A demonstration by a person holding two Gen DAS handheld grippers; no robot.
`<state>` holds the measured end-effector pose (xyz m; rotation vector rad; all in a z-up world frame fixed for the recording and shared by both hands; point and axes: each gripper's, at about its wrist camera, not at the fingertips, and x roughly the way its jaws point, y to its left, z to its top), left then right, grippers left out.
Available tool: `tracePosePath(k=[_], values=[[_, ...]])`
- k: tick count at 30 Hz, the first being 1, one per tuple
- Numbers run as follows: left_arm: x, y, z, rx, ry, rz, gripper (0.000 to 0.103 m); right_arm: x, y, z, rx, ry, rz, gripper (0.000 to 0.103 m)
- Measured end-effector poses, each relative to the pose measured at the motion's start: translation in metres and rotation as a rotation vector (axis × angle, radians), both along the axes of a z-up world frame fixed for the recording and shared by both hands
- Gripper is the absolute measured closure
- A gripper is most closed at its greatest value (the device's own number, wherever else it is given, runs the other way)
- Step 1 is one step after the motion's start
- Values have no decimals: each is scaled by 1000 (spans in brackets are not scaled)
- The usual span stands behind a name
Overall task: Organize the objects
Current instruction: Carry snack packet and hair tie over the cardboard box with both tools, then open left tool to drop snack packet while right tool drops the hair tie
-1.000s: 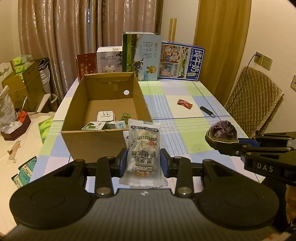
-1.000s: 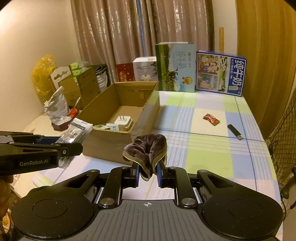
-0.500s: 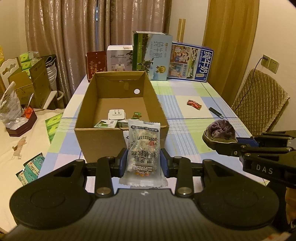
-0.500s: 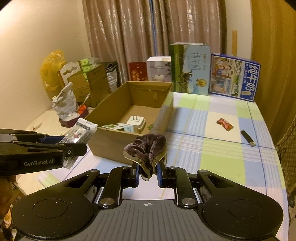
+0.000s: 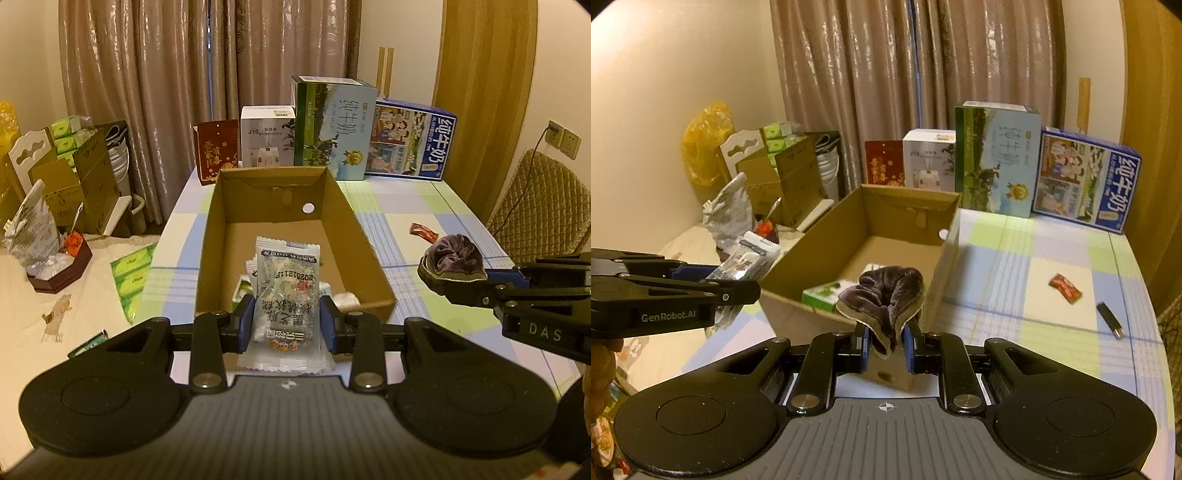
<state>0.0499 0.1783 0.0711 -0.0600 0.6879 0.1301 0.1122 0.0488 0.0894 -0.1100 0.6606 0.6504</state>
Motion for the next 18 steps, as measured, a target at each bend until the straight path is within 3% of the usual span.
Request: tracePosePath(k=[18], values=[[74,35,-19,-4,51,-33,71,69,44,-17,-16,41,18,88]])
